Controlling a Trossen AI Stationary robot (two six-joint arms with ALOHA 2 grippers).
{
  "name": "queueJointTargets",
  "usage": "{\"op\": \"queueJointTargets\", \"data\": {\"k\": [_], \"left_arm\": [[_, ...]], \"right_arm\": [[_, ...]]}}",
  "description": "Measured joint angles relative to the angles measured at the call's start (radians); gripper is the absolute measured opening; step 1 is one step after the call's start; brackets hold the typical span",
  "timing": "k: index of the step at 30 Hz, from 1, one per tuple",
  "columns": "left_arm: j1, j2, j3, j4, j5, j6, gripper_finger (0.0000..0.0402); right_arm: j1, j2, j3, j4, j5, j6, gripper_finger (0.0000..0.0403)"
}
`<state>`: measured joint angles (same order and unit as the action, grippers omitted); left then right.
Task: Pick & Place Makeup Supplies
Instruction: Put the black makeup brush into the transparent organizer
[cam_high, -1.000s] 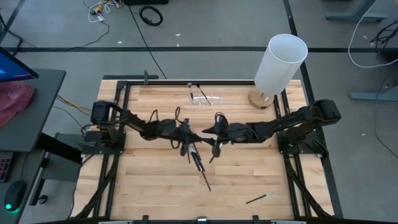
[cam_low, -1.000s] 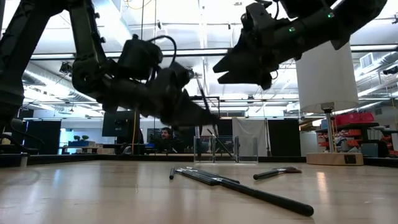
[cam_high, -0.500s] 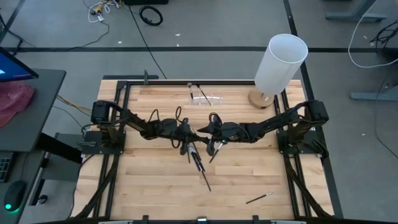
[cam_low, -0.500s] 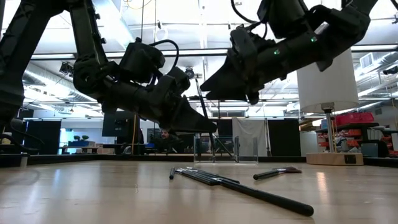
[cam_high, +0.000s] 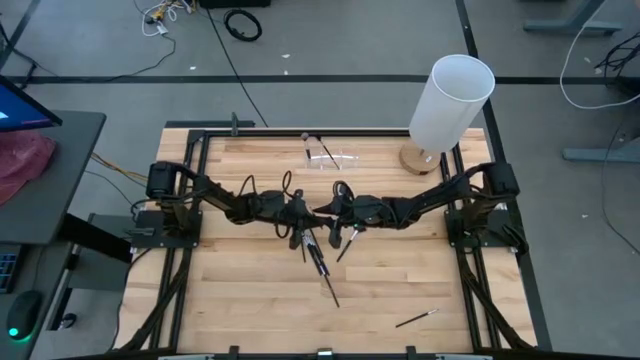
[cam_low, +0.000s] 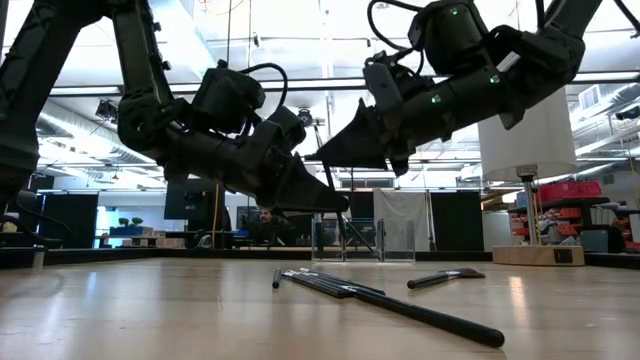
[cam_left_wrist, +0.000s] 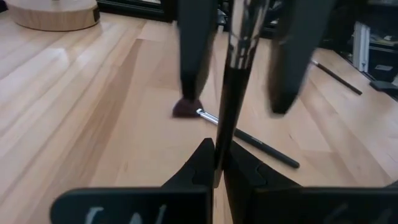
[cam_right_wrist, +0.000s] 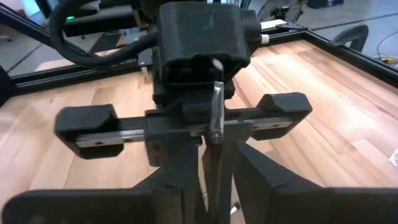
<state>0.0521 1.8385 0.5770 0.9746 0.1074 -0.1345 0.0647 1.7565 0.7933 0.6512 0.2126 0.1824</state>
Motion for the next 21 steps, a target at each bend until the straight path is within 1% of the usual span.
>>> {"op": "queueJointTargets", "data": {"k": [6, 11, 13, 15, 18, 21], "left_arm": [[0.0, 0.0, 0.0, 0.001, 0.027, -0.005, 0.0018], [0.0, 0.0, 0.0, 0.002, 0.026, -0.011, 0.0021], [0.0, 0.0, 0.0, 0.002, 0.024, -0.012, 0.0031], [0.0, 0.0, 0.0, 0.005, 0.025, -0.029, 0.0053], [0.006, 0.0, 0.0, 0.005, 0.025, -0.038, 0.0104], [0.018, 0.0, 0.0, -0.004, 0.03, -0.039, 0.0166]], "right_arm": [[-0.001, 0.024, 0.0, 0.046, -0.008, -0.034, 0.0072], [0.0, 0.024, 0.0, 0.052, -0.011, -0.041, 0.0018], [0.0, 0.018, 0.0, 0.044, -0.008, -0.041, 0.0011], [0.003, 0.001, 0.0, 0.028, 0.017, -0.037, 0.0015], [0.003, -0.047, 0.0, -0.014, 0.072, -0.046, 0.0011], [0.002, -0.108, 0.0, -0.084, 0.185, -0.079, 0.0006]]}}
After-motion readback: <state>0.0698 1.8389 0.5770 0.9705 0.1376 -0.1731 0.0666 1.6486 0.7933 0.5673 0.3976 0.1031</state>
